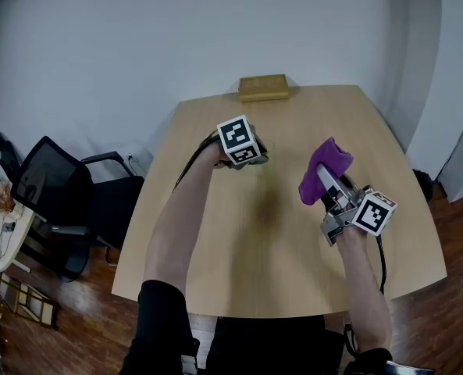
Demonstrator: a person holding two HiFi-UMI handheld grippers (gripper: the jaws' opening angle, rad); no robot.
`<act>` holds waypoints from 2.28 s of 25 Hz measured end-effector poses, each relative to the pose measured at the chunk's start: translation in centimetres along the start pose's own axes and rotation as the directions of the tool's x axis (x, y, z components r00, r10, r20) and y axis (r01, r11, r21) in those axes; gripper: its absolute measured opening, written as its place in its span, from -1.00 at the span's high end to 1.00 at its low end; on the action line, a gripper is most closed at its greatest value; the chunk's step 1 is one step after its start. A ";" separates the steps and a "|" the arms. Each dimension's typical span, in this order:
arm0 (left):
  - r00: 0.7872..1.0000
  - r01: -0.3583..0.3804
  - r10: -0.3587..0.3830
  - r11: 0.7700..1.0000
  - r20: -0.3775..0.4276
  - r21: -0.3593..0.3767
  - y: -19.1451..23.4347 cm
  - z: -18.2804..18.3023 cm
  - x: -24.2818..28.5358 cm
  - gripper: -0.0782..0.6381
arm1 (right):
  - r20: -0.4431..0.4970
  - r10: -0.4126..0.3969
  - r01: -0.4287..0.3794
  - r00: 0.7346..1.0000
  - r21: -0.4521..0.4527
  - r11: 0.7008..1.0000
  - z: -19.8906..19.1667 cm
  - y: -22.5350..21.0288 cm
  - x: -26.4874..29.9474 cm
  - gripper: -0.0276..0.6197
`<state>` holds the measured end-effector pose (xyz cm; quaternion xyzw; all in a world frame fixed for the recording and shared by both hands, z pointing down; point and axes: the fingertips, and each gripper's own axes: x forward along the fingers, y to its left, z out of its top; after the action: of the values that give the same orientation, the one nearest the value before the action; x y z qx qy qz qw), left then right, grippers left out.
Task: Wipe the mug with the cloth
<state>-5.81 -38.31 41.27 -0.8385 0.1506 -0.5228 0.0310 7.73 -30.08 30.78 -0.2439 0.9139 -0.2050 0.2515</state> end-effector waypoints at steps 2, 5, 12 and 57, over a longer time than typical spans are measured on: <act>1.000 -0.015 0.015 1.000 0.005 0.011 0.1 0.6 0.0 0.50 | 0.003 0.003 -0.003 1.000 -0.002 1.000 0.2 0.1 0.0 0.74; 0.999 -0.028 0.028 0.999 0.021 0.020 -0.1 0.9 0.0 0.46 | 0.007 0.007 -0.007 1.000 -0.005 1.000 0.3 0.2 -0.1 0.74; 0.985 -0.084 0.089 0.996 0.149 -0.039 -0.4 0.7 -1.7 0.42 | 0.016 0.021 -0.021 1.000 -0.008 1.000 0.5 0.4 -0.2 0.74; -0.073 0.725 0.607 0.577 0.791 -0.376 -39.3 -1.9 -21.2 0.78 | 0.082 0.342 -0.352 0.936 0.207 0.913 -5.5 25.4 -18.9 0.73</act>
<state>-7.51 5.34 32.01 -0.8285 0.2430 0.4146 -0.2874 10.21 1.96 29.26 -0.0531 0.9088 -0.2507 0.3292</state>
